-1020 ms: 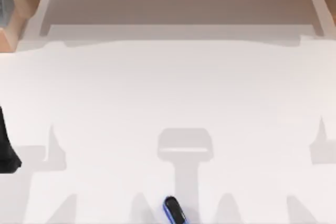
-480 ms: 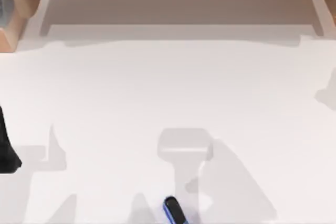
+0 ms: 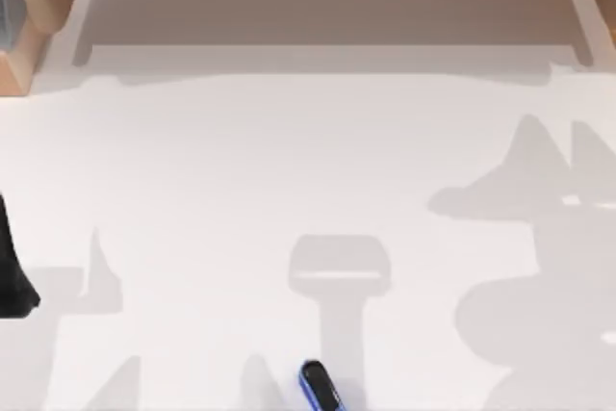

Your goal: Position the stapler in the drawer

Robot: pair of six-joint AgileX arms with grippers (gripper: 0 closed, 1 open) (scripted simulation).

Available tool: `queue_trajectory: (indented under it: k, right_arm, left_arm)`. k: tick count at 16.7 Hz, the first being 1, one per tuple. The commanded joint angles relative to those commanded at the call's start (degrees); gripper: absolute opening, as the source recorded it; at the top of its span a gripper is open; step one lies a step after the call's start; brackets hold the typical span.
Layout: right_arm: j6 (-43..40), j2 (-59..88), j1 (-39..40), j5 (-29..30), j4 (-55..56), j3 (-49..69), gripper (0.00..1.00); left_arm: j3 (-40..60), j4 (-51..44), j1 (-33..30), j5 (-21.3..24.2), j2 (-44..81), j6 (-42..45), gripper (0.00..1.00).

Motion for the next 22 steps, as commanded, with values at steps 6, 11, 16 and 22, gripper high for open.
queue_trajectory:
  k: [6,11,16,22]
  right_arm:
    - [-11.37,26.95,-3.77,-6.23,13.22,12.32,1.0]
    - [-12.9,34.21,-4.48,-8.25,17.51,16.14,1.0]
    - [-12.86,34.15,-4.17,-8.1,17.29,16.1,1.0]
    - [-12.94,36.91,-3.22,-6.96,14.19,22.13,1.0]
  left_arm:
    - [0.0,0.0,0.0,0.0,0.0,0.0,1.0]
    - [0.0,0.0,0.0,0.0,0.0,0.0,1.0]
    - [0.0,0.0,0.0,0.0,0.0,0.0,1.0]
    - [0.0,0.0,0.0,0.0,0.0,0.0,1.0]
